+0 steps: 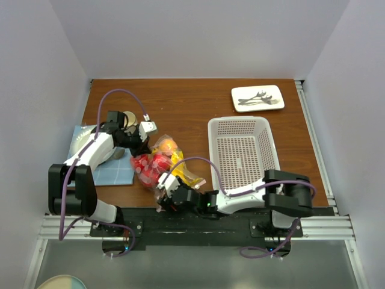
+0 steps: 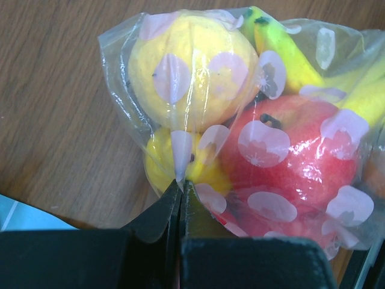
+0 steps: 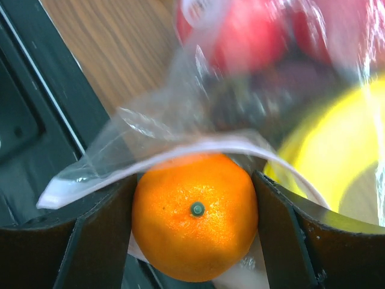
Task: Open the zip-top bag and remove the fake food
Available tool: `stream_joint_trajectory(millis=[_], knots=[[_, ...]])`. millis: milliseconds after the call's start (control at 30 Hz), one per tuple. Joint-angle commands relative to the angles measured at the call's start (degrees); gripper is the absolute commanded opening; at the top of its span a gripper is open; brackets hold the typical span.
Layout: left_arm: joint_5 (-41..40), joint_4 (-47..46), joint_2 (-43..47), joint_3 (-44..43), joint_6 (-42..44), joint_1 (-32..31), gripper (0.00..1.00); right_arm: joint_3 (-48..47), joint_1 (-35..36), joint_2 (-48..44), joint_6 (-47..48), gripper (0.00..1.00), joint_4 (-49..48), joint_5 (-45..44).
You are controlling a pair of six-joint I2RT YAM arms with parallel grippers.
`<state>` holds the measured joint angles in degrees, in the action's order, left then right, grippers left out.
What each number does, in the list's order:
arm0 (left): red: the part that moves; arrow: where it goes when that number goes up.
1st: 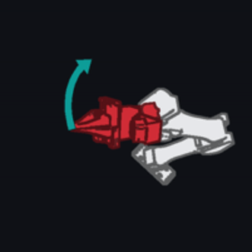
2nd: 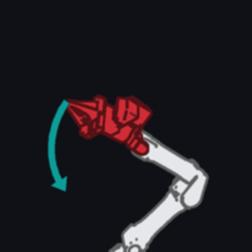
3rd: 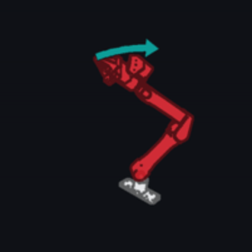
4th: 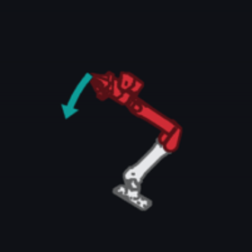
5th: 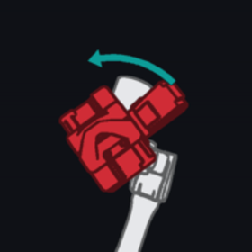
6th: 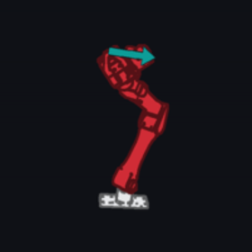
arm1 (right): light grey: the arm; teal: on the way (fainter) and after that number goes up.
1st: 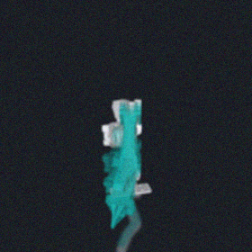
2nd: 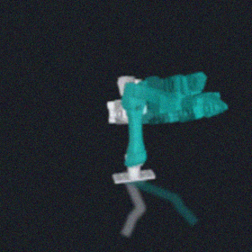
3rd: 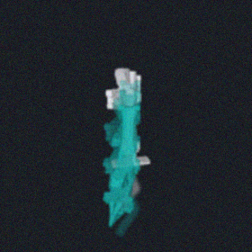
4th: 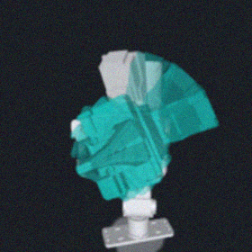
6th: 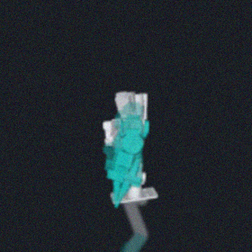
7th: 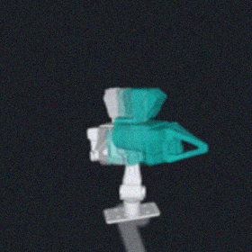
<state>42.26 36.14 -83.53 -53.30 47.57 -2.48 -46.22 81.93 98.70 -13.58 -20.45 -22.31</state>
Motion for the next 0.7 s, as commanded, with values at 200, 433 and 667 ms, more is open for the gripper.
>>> stream_joint_trajectory(millis=[200, 433, 667], knots=[[-10.35, 1.57, -5.94, -0.05, 0.42, -0.42, 0.0, 7.9, 0.86, -17.54, -5.49, 0.13, 14.02, 1.83], [-12.11, -0.02, -7.26, -0.4, -0.29, -0.42, 0.0, 3.77, 1.3, -40.37, -3.03, 0.0, 29.47, -7.55], [-11.06, 0.77, -7.35, -1.28, -0.99, -0.51, 0.0, 5.87, 0.17, -55.7, -1.27, 0.0, 38.54, -39.81]])
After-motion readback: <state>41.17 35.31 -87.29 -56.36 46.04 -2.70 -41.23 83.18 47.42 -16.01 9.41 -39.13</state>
